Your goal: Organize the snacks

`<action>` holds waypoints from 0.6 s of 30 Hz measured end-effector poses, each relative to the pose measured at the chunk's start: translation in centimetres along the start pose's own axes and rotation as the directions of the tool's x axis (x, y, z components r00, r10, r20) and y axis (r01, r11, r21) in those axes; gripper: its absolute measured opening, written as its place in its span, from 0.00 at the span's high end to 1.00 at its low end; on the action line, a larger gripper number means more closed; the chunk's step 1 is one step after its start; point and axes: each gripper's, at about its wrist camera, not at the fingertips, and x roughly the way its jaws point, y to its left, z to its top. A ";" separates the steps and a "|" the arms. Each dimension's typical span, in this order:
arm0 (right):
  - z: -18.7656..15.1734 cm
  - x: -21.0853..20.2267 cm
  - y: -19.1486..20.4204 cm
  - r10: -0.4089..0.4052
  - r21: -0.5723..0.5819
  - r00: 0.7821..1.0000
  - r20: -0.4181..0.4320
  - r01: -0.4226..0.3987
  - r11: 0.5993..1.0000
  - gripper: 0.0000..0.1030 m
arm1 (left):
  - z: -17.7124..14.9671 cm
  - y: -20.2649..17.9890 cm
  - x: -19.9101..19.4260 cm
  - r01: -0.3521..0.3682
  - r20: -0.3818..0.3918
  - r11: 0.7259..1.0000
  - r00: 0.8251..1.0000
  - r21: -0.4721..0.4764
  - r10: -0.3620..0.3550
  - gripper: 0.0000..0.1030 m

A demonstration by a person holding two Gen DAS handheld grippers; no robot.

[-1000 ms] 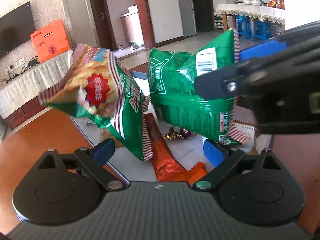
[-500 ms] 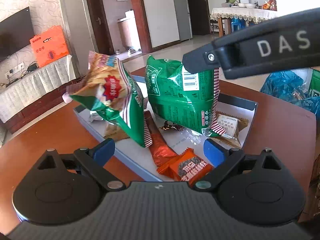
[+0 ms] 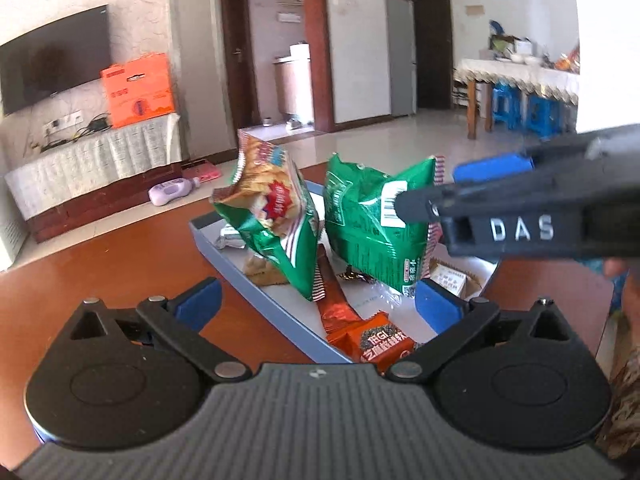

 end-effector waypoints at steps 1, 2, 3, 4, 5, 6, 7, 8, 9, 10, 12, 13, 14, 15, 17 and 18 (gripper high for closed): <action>-0.2 -0.2 0.0 -0.002 0.001 1.000 -0.001 0.002 1.000 0.47 | 0.0 -0.2 -0.2 -0.020 -0.001 1.000 1.000 0.002 0.020 0.00; -0.3 -0.3 0.0 -0.003 0.001 1.000 -0.002 0.003 1.000 0.47 | -0.1 -0.5 -0.5 -0.054 0.002 0.998 0.999 0.012 0.054 0.00; -0.3 -0.4 -0.1 -0.004 0.003 1.000 0.000 0.004 1.000 0.47 | -0.2 -0.8 -0.8 -0.083 0.011 0.996 0.997 0.026 0.082 0.00; -0.3 -0.6 -0.1 -0.005 0.006 1.000 0.003 0.005 1.000 0.47 | -0.3 -1.0 -1.1 -0.101 0.020 0.994 0.995 0.039 0.100 0.00; -0.3 -0.8 -0.1 -0.005 0.011 1.000 0.008 0.005 1.000 0.47 | -0.3 -1.2 -1.4 -0.106 0.023 0.993 0.994 0.044 0.105 0.00; -0.3 -1.0 -0.2 -0.005 0.017 1.000 0.015 0.005 1.000 0.47 | -0.4 -1.2 -1.7 -0.100 0.025 0.994 0.995 0.038 0.099 0.00; -0.5 -1.3 -0.2 -0.008 0.023 1.000 0.021 0.007 1.000 0.47 | -0.4 -1.2 -2.0 -0.094 0.028 0.995 0.995 0.029 0.093 0.00; -0.5 -1.6 -0.2 -0.010 0.030 1.000 0.026 0.009 1.000 0.47 | -0.5 -1.1 -2.3 -0.092 0.033 0.996 0.995 0.017 0.092 0.00; -0.6 -1.9 -0.2 -0.011 0.039 1.000 0.029 0.010 0.999 0.47 | -0.5 -1.1 -2.7 -0.096 0.037 0.995 0.995 0.004 0.096 0.00; -0.7 -2.2 -0.3 -0.012 0.047 0.999 0.034 0.010 0.999 0.47 | -0.5 -1.0 -2.9 -0.106 0.040 0.994 0.994 -0.007 0.107 0.00; -1.0 -3.0 -0.4 -0.014 0.062 0.999 0.045 0.011 0.998 0.47 | -0.5 -1.1 -3.4 -0.128 0.043 0.991 0.991 -0.028 0.130 0.00; -1.2 -3.4 -0.5 -0.018 0.067 0.999 0.050 0.014 0.998 0.47 | -0.5 -1.1 -3.7 -0.137 0.041 0.990 0.990 -0.039 0.138 0.00; -1.4 -3.8 -0.5 -0.022 0.071 0.998 0.054 0.018 0.997 0.47 | -0.5 -1.1 -3.9 -0.144 0.035 0.988 0.989 -0.050 0.146 0.00; -1.6 -4.2 -0.6 -0.026 0.076 0.998 0.057 0.022 0.997 0.47 | -0.6 -1.1 -4.0 -0.151 0.025 0.987 0.988 -0.059 0.153 0.00; -2.2 -4.9 -0.9 -0.034 0.089 0.997 0.062 0.029 0.996 0.40 | -0.7 -1.3 -4.5 -0.158 0.012 0.985 0.987 -0.071 0.159 0.00; -2.5 -5.4 -1.1 -0.042 0.100 0.997 0.068 0.035 0.994 0.32 | -0.8 -1.4 -4.8 -0.162 0.009 0.984 0.987 -0.074 0.163 0.00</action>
